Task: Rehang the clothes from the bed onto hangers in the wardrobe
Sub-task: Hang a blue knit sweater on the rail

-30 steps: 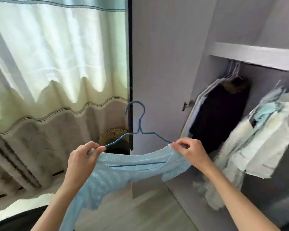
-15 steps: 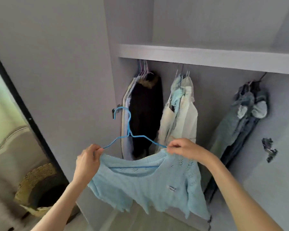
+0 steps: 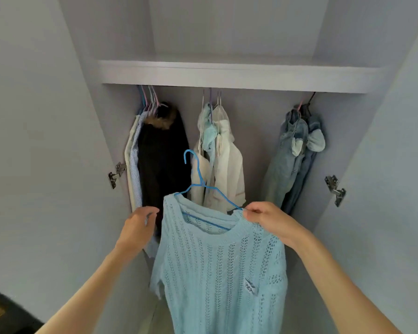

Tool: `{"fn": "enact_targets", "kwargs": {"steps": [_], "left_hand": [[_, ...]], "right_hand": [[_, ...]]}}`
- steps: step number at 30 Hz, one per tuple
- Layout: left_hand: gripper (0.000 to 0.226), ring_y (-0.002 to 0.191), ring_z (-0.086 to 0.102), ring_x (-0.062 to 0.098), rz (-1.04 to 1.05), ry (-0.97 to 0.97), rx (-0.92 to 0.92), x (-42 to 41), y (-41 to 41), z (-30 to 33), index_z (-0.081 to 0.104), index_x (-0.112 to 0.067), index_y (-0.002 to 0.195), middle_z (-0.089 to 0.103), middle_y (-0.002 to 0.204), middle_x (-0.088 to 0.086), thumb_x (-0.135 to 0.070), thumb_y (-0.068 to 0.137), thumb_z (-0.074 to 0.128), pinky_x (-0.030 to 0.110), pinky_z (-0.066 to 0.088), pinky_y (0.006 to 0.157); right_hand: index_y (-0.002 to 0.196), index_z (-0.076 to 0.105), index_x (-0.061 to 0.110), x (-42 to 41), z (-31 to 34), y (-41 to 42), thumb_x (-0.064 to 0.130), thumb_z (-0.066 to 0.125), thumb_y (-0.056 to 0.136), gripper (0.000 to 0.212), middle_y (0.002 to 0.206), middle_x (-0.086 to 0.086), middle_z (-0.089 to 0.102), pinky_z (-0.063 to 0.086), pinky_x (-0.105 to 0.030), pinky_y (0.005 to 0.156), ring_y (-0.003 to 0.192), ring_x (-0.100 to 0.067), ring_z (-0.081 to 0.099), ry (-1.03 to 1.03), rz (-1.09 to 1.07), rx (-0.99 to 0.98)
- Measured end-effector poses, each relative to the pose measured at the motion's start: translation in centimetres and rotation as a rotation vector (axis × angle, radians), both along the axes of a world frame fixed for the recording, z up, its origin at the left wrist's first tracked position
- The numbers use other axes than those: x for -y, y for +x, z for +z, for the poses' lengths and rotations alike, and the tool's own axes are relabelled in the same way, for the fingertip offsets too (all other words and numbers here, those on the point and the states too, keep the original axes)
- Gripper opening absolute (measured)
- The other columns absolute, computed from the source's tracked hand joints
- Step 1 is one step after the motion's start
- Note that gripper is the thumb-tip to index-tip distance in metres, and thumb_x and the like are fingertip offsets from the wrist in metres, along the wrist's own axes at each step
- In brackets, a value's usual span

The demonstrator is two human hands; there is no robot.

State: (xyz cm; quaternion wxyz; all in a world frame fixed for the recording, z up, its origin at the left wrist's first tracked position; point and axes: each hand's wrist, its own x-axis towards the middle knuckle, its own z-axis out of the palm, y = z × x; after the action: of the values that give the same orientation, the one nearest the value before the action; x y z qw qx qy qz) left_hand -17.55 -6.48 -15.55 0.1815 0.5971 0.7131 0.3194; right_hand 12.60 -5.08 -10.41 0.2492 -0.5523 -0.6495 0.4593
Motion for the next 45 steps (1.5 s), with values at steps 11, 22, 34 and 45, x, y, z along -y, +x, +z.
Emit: {"fn": "enact_targets", "kwargs": {"steps": [11, 22, 34, 45], "left_hand": [[0.028, 0.097, 0.055, 0.032, 0.058, -0.001, -0.023, -8.4, -3.0, 0.4, 0.058, -0.012, 0.118, 0.054, 0.117, 0.022, -0.012, 0.097, 0.04, 0.03, 0.044, 0.081], [0.033, 0.127, 0.04, 0.026, 0.163, 0.075, -0.059, -18.4, -6.9, 1.8, 0.051, -0.011, 0.128, 0.045, 0.135, 0.011, -0.012, 0.096, 0.043, 0.035, 0.034, 0.104], [0.056, 0.138, 0.019, 0.029, 0.149, 0.124, -0.293, -27.4, -10.2, 2.3, 0.026, -0.019, 0.145, 0.022, 0.149, 0.012, -0.038, 0.095, 0.043, 0.046, 0.022, 0.112], [0.054, 0.142, 0.009, 0.027, 0.003, 0.2, -0.28, -29.5, -12.2, 0.2, 0.027, -0.022, 0.145, 0.018, 0.152, 0.014, -0.033, 0.095, 0.045, 0.044, 0.02, 0.114]], "right_hand": [[0.091, 0.053, 0.002, -7.8, -2.8, -7.7, 0.023, 0.042, 0.098, 0.024, 0.068, -0.001, 0.037, 0.028, -0.018, 0.049, 0.057, -0.008, 0.032, 0.057, -0.063, -0.091], [0.074, 0.038, 0.017, -19.0, -1.1, -15.1, 0.02, 0.035, 0.1, 0.026, 0.069, 0.003, 0.036, 0.033, -0.015, 0.054, 0.059, -0.007, 0.033, 0.327, -0.168, -0.19], [0.072, 0.036, 0.013, -28.8, 1.7, -25.0, 0.008, 0.035, 0.098, 0.026, 0.087, -0.006, 0.039, 0.027, -0.014, 0.06, 0.066, -0.004, 0.035, 0.529, -0.333, -0.148], [0.109, 0.049, -0.009, -35.4, 3.0, -28.9, 0.008, 0.034, 0.099, 0.024, 0.115, -0.022, 0.046, 0.024, -0.016, 0.065, 0.095, -0.031, 0.05, 0.516, -0.441, -0.028]]}}
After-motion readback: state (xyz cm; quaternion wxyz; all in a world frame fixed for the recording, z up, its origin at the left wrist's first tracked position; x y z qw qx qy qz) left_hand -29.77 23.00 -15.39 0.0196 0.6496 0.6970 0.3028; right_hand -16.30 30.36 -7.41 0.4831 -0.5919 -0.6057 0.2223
